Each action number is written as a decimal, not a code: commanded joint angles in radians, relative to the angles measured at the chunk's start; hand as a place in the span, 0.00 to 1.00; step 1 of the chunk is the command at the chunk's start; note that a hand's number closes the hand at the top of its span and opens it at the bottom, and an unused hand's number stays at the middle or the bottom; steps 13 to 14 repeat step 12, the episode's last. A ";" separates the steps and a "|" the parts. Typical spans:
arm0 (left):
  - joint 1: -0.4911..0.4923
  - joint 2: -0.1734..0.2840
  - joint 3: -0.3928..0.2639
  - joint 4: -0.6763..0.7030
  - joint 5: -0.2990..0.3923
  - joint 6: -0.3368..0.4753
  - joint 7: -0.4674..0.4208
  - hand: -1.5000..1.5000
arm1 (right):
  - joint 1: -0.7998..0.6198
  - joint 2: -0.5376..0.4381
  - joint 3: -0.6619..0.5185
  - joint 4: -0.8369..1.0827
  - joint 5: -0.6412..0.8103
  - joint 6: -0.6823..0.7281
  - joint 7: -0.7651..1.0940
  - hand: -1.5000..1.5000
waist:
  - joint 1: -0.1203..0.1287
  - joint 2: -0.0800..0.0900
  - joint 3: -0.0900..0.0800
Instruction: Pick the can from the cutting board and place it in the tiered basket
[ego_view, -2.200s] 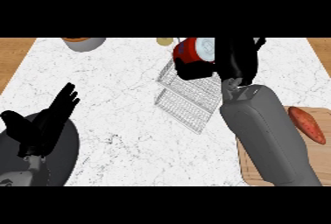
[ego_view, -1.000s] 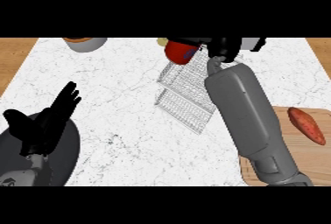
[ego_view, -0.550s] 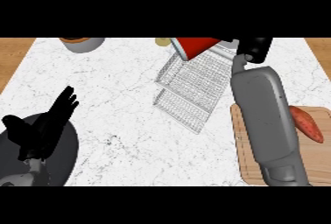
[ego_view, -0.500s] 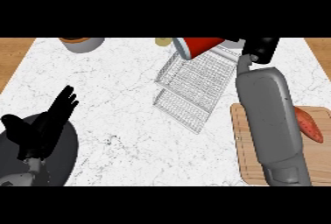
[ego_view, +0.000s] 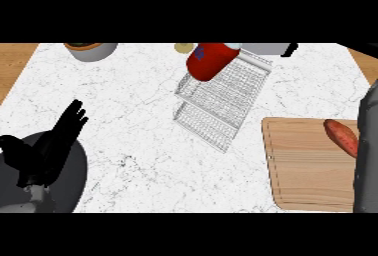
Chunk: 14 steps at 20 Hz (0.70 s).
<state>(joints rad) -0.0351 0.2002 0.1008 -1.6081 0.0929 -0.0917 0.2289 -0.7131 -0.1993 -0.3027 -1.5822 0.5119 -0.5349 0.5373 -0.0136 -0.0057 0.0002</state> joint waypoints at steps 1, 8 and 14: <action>-0.022 0.012 0.018 0.007 0.003 0.001 0.016 0.50 | 0.096 -0.110 -0.099 -0.163 -0.093 0.083 0.057 0.00 | -0.006 0.000 0.000; 0.013 0.004 0.023 -0.016 0.013 -0.016 0.004 0.50 | 0.270 -0.287 -0.324 -0.260 -0.357 0.258 0.028 0.00 | 0.002 0.002 0.000; -0.039 0.000 0.013 0.001 0.005 -0.014 0.035 0.50 | 0.391 -0.312 -0.421 -0.265 -0.491 0.344 -0.064 0.00 | 0.004 0.004 0.000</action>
